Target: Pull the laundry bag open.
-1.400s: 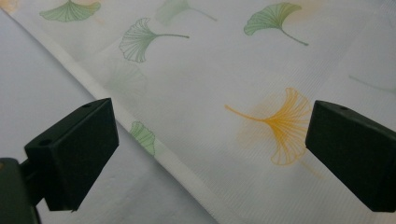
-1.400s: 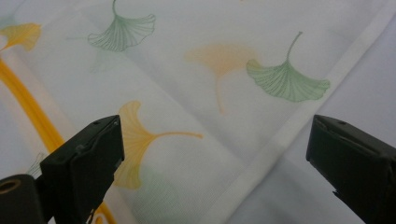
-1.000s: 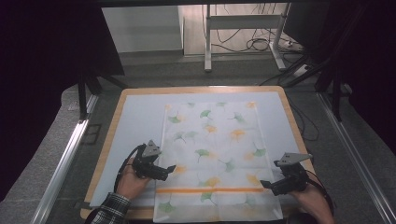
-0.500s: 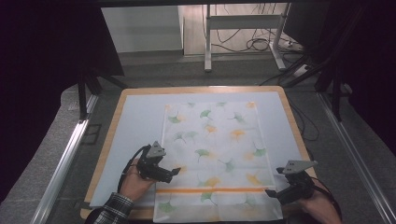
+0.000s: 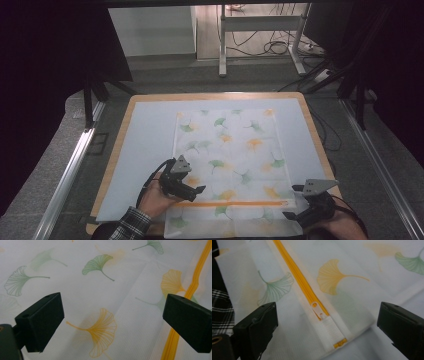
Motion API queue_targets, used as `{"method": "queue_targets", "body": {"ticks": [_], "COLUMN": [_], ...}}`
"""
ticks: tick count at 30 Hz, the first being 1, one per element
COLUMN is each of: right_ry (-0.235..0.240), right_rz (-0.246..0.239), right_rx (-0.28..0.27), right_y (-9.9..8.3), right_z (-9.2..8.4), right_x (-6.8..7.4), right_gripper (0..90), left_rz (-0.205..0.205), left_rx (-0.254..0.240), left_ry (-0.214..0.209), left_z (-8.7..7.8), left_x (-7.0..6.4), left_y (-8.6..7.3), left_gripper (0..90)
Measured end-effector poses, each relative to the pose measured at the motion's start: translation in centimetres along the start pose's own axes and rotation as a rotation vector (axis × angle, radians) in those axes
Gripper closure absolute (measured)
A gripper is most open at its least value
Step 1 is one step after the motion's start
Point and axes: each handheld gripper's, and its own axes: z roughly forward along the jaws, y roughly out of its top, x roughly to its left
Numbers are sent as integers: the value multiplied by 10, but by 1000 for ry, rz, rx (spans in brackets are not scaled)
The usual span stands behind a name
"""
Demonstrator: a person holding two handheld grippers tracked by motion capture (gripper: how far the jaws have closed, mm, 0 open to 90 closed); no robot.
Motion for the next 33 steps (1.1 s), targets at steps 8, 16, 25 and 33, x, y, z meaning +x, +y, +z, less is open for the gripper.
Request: {"method": "queue_targets", "body": {"ticks": [8, 16, 25, 33], "right_ry": [6, -28, -28, -73], "right_rz": [-43, -71, 5, -42], "right_rx": [41, 37, 23, 31], "right_y": [-3, -5, -6, -4], "right_z": [10, 11, 8, 7], "right_x": [3, 6, -3, 2], "right_gripper": [53, 52, 93, 103], "left_rz": [-2, 12, 37, 42], "left_rx": [-6, -15, -20, -13], "left_ry": [-24, -62, -82, -99], "left_z": [3, 11, 18, 24], "left_x": [-3, -11, -19, -21], "left_y": [3, 15, 25, 29], "left_gripper": [52, 63, 65, 67]}}
